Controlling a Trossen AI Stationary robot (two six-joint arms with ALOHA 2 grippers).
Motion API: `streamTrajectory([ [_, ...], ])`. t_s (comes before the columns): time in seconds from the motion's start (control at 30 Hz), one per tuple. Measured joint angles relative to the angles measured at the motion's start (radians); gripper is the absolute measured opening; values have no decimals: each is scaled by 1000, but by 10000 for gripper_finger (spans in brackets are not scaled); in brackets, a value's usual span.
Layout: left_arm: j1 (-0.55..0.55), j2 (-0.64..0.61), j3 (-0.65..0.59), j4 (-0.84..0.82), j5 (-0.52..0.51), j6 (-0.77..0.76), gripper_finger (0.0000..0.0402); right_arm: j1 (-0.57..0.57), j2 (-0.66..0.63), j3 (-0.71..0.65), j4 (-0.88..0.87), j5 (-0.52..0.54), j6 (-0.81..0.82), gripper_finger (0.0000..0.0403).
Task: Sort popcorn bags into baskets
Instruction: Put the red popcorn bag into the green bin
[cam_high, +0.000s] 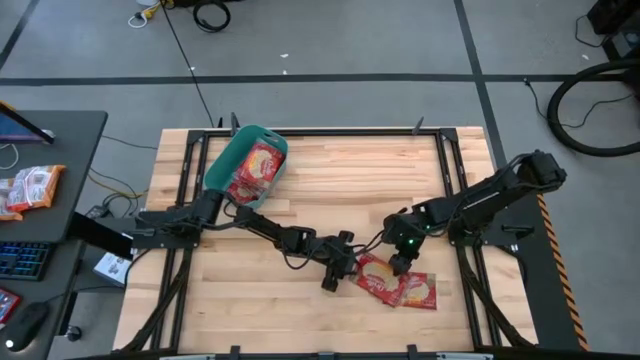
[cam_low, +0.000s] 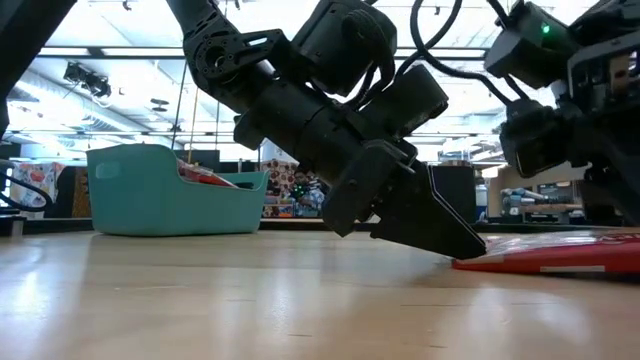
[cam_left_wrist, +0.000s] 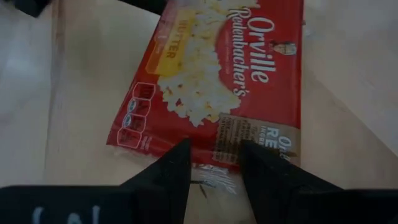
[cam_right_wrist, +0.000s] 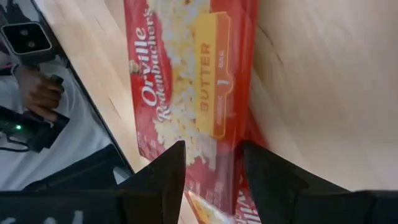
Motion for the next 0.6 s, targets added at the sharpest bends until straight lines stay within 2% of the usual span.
streamTrajectory([
  [0.37, 0, 0, -1, 10, -10, -31, 141, -1, 68, -14, 176, 27, 28, 165],
  [0.6, 0, 1, -1, 23, -10, -47, 141, 0, 165, -13, 289, 40, 38, 164],
])
